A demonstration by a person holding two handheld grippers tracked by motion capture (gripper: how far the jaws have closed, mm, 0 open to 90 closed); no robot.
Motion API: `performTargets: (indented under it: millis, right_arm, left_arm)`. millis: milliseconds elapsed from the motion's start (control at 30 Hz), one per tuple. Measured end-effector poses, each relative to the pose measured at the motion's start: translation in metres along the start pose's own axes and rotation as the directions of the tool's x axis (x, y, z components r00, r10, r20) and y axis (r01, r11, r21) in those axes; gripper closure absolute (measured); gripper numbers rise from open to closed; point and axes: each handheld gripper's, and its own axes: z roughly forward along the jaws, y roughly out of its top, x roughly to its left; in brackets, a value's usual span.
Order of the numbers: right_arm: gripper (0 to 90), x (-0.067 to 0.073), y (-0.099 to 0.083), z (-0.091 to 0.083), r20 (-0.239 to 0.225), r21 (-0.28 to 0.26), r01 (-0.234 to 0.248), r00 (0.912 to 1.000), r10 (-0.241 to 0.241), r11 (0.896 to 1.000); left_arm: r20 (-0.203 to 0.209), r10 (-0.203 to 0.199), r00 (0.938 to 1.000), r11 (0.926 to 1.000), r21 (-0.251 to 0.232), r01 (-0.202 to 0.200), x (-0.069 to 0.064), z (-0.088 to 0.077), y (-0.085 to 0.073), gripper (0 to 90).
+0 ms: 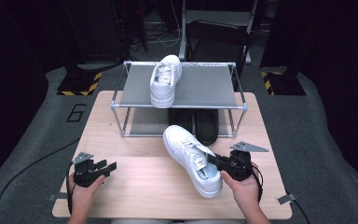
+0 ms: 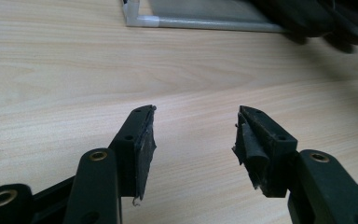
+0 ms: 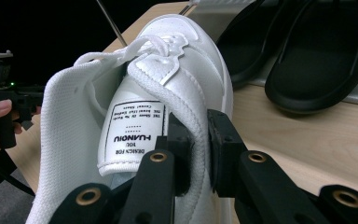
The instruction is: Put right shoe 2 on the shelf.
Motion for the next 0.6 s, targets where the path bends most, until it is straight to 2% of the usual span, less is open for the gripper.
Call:
performTargets:
  millis: [133,233,267,333,500,600]
  right_arm:
    - [80.6,0.0,0.006,-0.005,0.001,-0.007,-0.002,1.0,0.002,1.0]
    - [80.6,-0.001,0.009,-0.008,-0.004,-0.012,-0.009,1.0,0.009,1.0]
    - [80.6,-0.002,0.011,-0.009,-0.004,-0.015,-0.006,1.0,0.006,1.0]
    - [80.6,-0.003,0.013,-0.011,-0.005,-0.016,-0.008,1.0,0.008,1.0]
    - [80.6,-0.003,0.017,-0.018,0.004,-0.022,0.002,1.0,-0.002,1.0]
    - [80.5,-0.004,0.02,-0.022,0.003,-0.03,0.009,1.0,-0.008,1.0]
  left_arm:
    - [-0.004,0.009,1.0,0.9999,-0.007,-0.009,0.001,0.0,0.0,46.6]
    - [0.002,-0.001,1.0,1.0,0.004,0.001,0.001,-0.001,0.0,46.6]
    - [-0.005,0.011,0.9999,0.9999,-0.007,-0.011,0.001,0.0,0.0,46.6]
    - [-0.001,0.001,1.0,1.0,0.001,-0.001,0.0,0.0,0.0,46.6]
    - [-0.005,0.006,1.0,1.0,-0.005,-0.006,0.001,0.0,0.0,46.6]
    - [-0.001,0.003,1.0,0.9999,0.01,-0.003,0.0,0.0,0.0,46.6]
